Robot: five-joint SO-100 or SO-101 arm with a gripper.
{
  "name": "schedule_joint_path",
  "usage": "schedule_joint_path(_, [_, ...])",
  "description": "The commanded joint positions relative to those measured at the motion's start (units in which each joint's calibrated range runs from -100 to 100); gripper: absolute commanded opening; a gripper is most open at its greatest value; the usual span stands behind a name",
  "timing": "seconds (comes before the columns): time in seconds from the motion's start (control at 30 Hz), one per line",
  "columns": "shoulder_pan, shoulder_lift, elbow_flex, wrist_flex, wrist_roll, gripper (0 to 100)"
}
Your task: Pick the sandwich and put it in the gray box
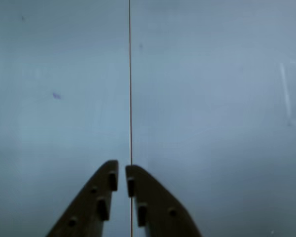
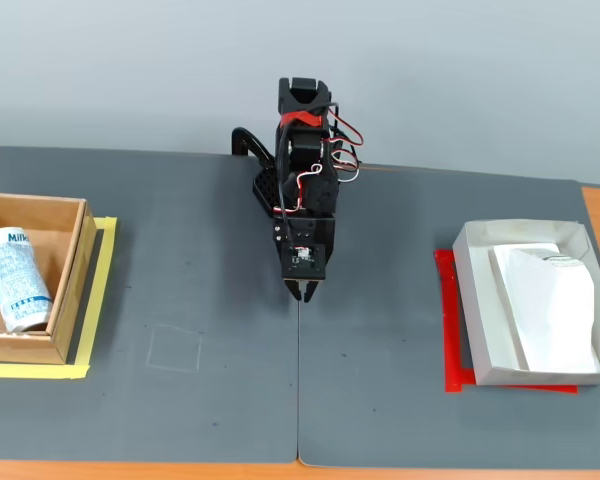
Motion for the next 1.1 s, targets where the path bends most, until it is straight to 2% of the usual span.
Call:
schedule_joint_path(0.0, [0.36,-0.43,1.17,-1.69,0.30,2])
schedule_joint_path(1.07, [0.58,-0.26,1.17,-1.95,-0.01,2])
